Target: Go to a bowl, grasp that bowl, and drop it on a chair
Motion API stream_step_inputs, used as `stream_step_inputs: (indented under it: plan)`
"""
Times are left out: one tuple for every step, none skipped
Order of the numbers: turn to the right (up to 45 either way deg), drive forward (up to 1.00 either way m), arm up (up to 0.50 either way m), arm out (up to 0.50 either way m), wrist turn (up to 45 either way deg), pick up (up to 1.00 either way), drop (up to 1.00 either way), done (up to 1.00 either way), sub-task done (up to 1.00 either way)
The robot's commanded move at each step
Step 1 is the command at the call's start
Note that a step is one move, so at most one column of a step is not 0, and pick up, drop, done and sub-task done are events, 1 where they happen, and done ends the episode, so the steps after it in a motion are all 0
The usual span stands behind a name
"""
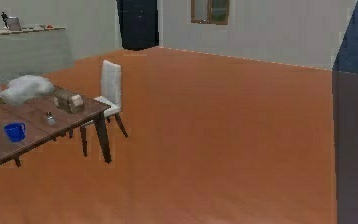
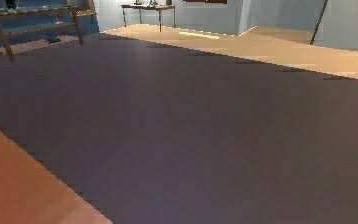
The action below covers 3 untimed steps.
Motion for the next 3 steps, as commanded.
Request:
stream_step_inputs:
  plan:
    - [0.0, 1.0, 0.0, 0.0, 0.0, 0.0, 0.0, 0.0, 0.0]
    - [0.0, 1.0, 0.0, 0.0, 0.0, 0.0, 0.0, 0.0, 0.0]
    - [0.0, 0.45, 0.0, 0.0, 0.0, 0.0, 0.0, 0.0, 0.0]
